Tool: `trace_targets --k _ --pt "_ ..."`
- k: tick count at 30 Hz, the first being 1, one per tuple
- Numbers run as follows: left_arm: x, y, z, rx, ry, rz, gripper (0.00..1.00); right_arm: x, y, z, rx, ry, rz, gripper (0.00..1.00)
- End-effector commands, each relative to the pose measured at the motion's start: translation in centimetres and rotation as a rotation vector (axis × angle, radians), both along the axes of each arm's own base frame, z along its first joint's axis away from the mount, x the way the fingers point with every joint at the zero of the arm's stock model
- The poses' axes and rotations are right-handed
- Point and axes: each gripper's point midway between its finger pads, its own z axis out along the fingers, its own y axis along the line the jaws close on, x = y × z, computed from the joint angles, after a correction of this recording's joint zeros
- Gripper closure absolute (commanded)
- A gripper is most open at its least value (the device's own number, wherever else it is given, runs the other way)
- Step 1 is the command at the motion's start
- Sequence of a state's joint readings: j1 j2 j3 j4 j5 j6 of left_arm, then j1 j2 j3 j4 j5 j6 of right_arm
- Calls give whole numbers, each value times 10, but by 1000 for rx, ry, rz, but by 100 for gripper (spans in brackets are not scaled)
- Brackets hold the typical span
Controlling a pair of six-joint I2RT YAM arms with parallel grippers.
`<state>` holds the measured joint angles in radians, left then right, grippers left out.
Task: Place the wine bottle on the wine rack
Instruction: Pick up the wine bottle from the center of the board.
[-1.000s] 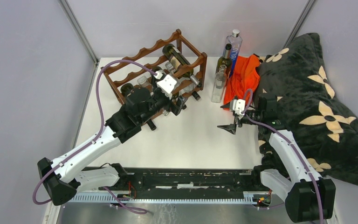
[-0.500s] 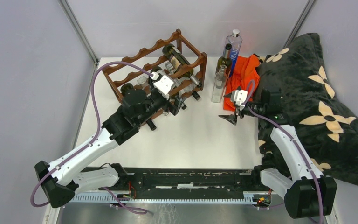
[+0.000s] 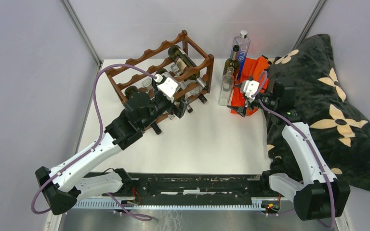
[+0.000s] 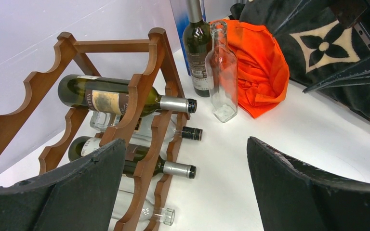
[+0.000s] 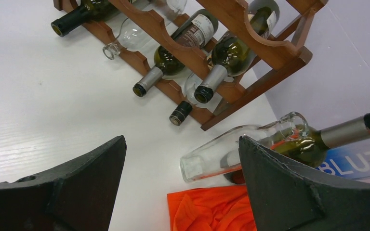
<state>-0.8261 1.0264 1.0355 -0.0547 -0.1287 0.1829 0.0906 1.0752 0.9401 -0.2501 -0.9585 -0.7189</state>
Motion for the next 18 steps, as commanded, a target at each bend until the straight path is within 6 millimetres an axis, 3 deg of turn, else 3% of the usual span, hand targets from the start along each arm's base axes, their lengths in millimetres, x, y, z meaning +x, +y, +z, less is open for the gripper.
trace_targets --k 1,18 --pt "2 5 19 -22 -71 15 0 11 -4 26 15 -53 -50 8" --pt "2 2 18 -19 -67 5 0 14 -7 12 41 1 -99 7"
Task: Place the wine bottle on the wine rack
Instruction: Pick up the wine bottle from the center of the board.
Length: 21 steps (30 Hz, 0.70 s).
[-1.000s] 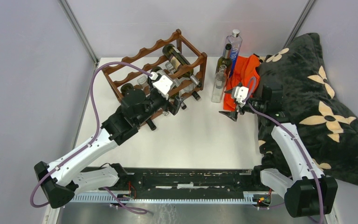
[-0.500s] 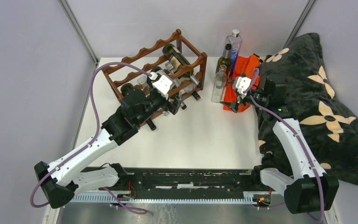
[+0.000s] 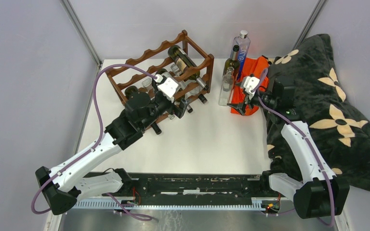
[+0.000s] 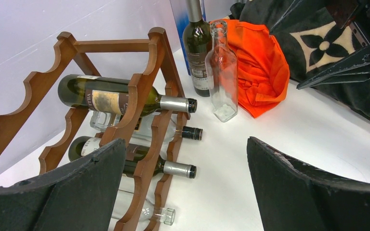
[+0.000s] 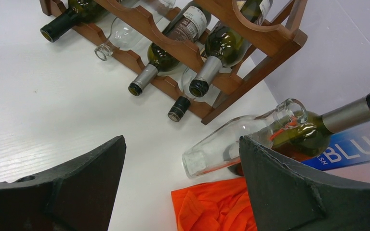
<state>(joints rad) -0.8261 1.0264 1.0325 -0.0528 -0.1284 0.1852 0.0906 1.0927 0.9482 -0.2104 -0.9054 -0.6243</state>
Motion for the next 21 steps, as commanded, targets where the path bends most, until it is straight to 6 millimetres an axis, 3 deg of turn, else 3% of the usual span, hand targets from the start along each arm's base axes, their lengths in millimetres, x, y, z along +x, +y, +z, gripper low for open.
trace_targets --k 1,21 --pt "2 2 19 -20 -67 6 0 3 -4 10 8 -48 -33 7" --pt "2 3 19 -17 -66 5 0 13 -11 5 -7 -38 -91 7"
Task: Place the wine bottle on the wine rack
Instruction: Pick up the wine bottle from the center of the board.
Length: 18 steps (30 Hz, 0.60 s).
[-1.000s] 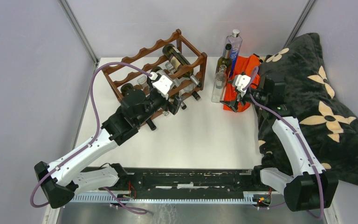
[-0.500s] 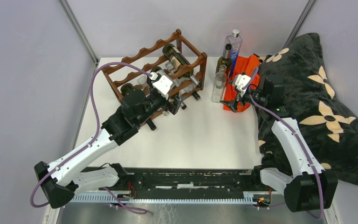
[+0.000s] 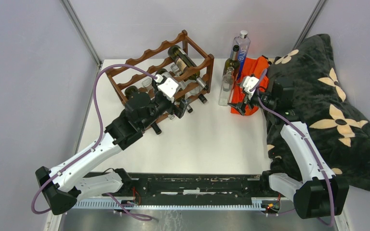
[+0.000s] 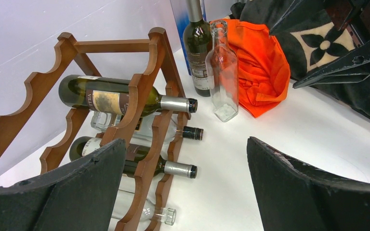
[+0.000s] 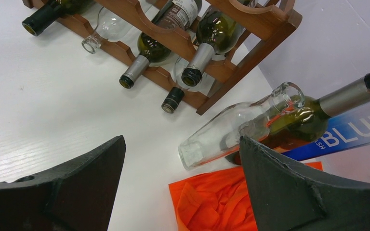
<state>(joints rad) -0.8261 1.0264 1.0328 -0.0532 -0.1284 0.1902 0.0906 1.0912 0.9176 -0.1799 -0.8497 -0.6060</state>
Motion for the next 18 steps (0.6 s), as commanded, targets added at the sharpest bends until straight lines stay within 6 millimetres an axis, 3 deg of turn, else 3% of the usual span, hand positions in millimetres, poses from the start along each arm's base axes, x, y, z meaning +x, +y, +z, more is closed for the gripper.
trace_targets --k 1,10,18 --pt "2 2 18 -20 -62 4 0 8 -6 18 -3 -54 -42 7" --pt "3 2 17 -16 -61 5 0 27 -13 34 -25 -36 -107 7" --pt "3 0 15 -15 -57 -1 0 75 -22 52 73 85 -287 10"
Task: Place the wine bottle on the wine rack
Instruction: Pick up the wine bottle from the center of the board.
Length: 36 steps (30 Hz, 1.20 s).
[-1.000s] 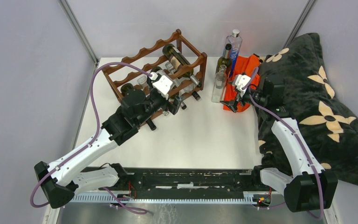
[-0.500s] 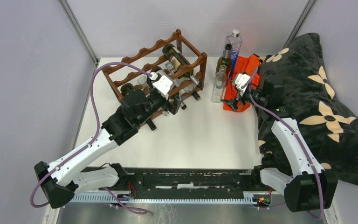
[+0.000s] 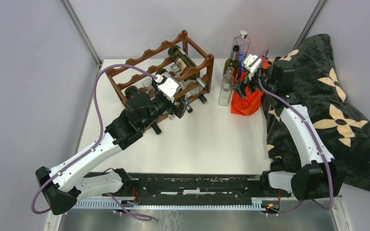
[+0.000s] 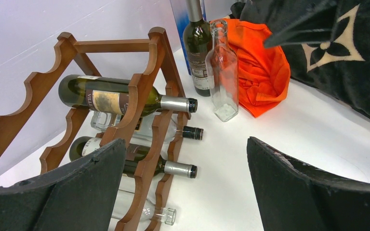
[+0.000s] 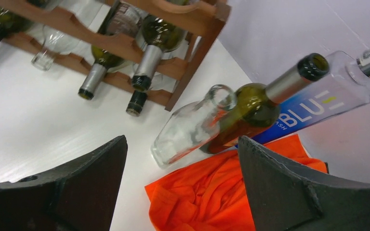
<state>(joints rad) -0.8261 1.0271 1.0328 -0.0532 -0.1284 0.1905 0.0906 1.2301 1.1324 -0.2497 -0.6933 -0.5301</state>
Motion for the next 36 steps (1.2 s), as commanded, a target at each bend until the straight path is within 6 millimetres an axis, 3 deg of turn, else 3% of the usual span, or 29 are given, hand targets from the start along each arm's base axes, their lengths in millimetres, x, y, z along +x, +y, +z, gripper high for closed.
trace_targets --k 1,8,19,27,36 --pt "3 0 16 -15 -57 0 0 35 -6 23 87 50 -144 11" --pt "3 0 14 -13 -54 0 0 61 3 19 117 92 -228 16" --pt "3 0 15 -12 -54 0 0 92 16 -4 111 149 -323 24" --pt "2 0 16 -14 -56 -5 0 101 20 -18 138 196 -337 41" --pt "2 0 15 -12 -55 -3 0 103 24 -18 185 213 -338 56"
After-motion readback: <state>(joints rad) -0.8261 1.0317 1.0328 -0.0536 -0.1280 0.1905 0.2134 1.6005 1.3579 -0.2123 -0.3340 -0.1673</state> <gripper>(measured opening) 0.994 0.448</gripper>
